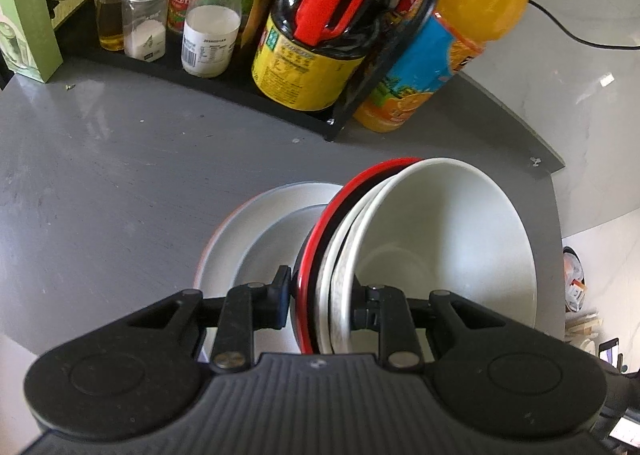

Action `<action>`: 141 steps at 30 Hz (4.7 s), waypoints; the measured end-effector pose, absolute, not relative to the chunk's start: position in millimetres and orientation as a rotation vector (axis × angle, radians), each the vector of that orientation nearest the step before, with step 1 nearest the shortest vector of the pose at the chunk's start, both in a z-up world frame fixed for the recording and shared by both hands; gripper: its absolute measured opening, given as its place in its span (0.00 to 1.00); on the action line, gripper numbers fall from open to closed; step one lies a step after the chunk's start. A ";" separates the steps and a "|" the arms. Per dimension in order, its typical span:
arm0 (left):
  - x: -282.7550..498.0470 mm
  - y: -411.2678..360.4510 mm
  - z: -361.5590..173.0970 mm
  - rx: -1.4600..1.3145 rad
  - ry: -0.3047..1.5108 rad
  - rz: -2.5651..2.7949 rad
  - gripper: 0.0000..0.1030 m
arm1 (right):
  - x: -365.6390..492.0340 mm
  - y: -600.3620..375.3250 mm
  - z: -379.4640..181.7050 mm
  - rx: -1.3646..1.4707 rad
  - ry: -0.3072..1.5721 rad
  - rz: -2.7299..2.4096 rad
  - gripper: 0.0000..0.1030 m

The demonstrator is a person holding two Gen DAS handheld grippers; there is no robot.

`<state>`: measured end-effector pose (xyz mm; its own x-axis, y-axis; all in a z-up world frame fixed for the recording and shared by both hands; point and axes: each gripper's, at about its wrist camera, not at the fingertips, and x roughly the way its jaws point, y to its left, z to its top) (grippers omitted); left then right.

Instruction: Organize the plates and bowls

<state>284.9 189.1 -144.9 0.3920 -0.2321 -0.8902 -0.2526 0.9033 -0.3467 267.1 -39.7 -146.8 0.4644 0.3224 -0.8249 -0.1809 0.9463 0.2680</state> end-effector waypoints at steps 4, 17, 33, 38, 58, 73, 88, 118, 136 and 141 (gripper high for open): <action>290.3 199.2 -154.1 -0.468 1.202 0.000 0.23 | 268.3 -30.3 -153.8 0.156 1.064 0.288 0.26; 306.1 220.1 -164.7 -0.444 1.253 -0.113 0.24 | 273.0 -15.0 -158.2 0.223 1.079 0.177 0.27; 300.1 220.1 -117.3 -0.369 1.125 -0.055 0.76 | 258.2 -23.7 -121.4 0.217 0.981 0.200 0.60; 281.6 213.5 -98.6 -0.333 1.079 -0.028 0.77 | 242.0 -43.7 -113.0 0.212 0.955 0.204 0.68; 154.4 127.2 -29.9 -0.252 0.954 0.104 0.86 | 143.8 -151.3 -56.3 0.205 0.793 0.248 0.94; 98.5 88.5 4.0 -0.254 0.859 0.089 0.94 | 94.3 -182.6 -14.5 0.172 0.701 0.287 0.99; 60.2 55.8 28.0 -0.218 0.794 0.049 0.99 | 60.7 -207.0 6.3 0.163 0.662 0.242 0.99; -6.1 42.9 2.6 -0.058 0.774 0.085 1.00 | 14.4 -185.0 -5.2 0.087 0.661 0.274 1.00; -36.8 25.5 27.3 -0.052 0.756 0.144 0.99 | -14.1 -191.0 6.8 0.125 0.654 0.260 1.00; -42.9 25.2 30.8 -0.035 0.754 0.155 0.99 | -19.8 -192.6 5.5 0.115 0.670 0.252 1.00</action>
